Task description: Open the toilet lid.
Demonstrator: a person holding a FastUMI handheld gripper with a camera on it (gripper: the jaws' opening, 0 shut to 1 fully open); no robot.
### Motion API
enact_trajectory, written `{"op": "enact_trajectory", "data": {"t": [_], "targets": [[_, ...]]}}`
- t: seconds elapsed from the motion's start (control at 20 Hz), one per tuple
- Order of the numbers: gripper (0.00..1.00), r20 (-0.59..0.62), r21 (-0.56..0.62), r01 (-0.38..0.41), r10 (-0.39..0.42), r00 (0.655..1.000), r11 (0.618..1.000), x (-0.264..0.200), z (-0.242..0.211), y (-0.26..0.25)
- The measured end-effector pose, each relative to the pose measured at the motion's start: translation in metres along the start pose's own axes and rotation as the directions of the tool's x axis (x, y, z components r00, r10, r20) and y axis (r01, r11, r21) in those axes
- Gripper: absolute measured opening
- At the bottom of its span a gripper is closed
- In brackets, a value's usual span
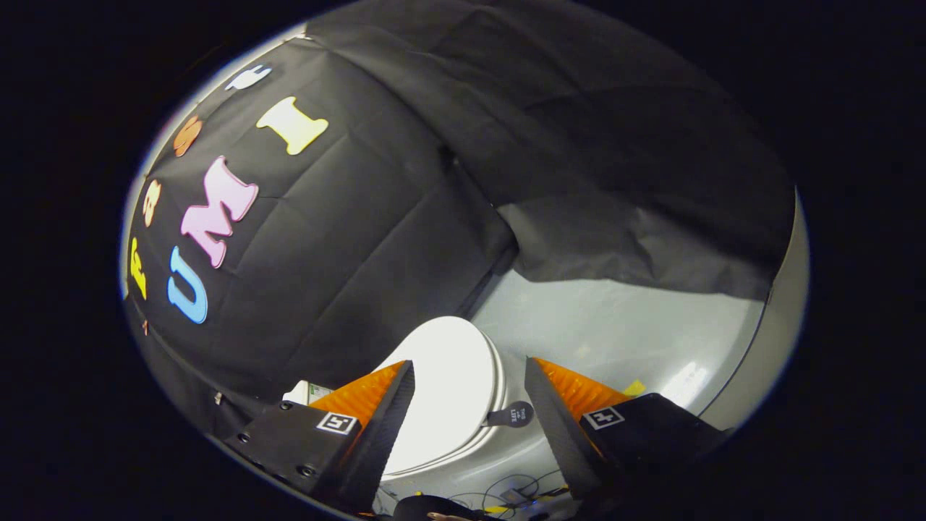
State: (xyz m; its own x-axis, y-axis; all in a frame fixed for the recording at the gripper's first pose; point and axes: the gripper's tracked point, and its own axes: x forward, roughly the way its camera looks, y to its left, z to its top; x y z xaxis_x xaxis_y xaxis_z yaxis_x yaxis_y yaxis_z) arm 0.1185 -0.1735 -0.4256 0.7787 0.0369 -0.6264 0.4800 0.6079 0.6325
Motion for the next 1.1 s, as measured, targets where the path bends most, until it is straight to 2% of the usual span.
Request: {"op": "enact_trajectory", "data": {"t": [0.45, 0.7, 0.85, 0.9, 0.95, 1.05, 1.1], "targets": [[0.97, -0.206, 0.149, 0.087, -0.055, 0.977, 0.985, 0.067, -0.074, -0.071], [0.97, -0.282, 0.168, 0.103, -0.052, 0.958, 0.98, 0.092, -0.103, -0.073], [0.92, -0.315, 0.203, 0.105, -0.037, 0.948, 0.974, 0.104, -0.119, -0.076], [0.83, -0.322, 0.219, 0.098, -0.023, 0.946, 0.971, 0.107, -0.122, -0.077], [0.83, -0.332, 0.232, 0.087, -0.005, 0.943, 0.969, 0.11, -0.125, -0.076], [0.65, -0.348, 0.247, 0.08, 0.011, 0.937, 0.966, 0.118, -0.136, -0.075], [0.52, -0.347, 0.254, 0.08, 0.013, 0.938, 0.964, 0.118, -0.136, -0.074]]}}
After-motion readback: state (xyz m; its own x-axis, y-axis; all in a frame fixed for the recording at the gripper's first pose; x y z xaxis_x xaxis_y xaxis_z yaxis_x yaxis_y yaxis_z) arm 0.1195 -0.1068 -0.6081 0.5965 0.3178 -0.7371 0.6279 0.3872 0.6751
